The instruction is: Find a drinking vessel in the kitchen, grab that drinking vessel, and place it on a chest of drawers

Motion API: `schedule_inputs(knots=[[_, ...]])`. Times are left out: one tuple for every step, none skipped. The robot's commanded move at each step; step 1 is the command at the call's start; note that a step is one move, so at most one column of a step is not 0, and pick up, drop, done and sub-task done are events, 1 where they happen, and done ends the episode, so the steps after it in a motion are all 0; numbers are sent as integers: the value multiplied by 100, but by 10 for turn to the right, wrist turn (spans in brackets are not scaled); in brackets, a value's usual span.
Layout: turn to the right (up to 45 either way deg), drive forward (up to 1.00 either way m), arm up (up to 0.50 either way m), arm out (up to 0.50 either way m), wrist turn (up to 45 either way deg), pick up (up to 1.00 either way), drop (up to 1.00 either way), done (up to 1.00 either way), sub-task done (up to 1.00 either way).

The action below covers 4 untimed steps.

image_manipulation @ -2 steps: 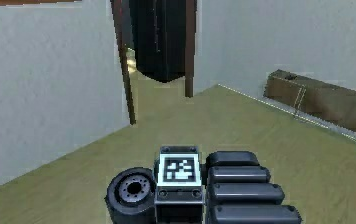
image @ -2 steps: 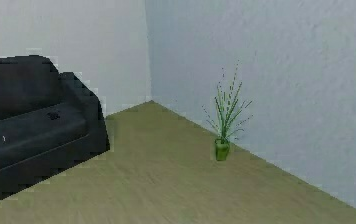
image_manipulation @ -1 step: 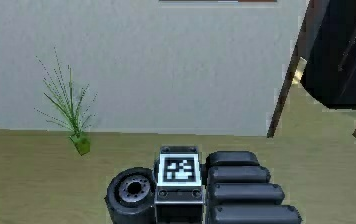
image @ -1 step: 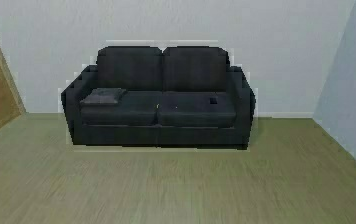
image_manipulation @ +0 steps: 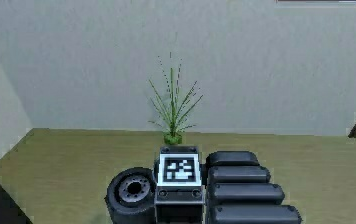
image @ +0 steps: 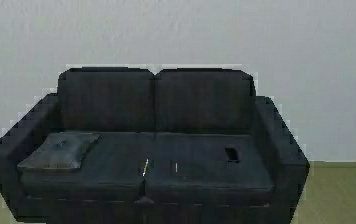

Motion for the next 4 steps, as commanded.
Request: schedule_inputs(knots=[[-450,0,0,0,0,0,0,0,0],[-180,0,0,0,0,0,0,0,0],[0,45,0,0,0,0,0,0,0],[-240,0,0,0,0,0,0,0,0]])
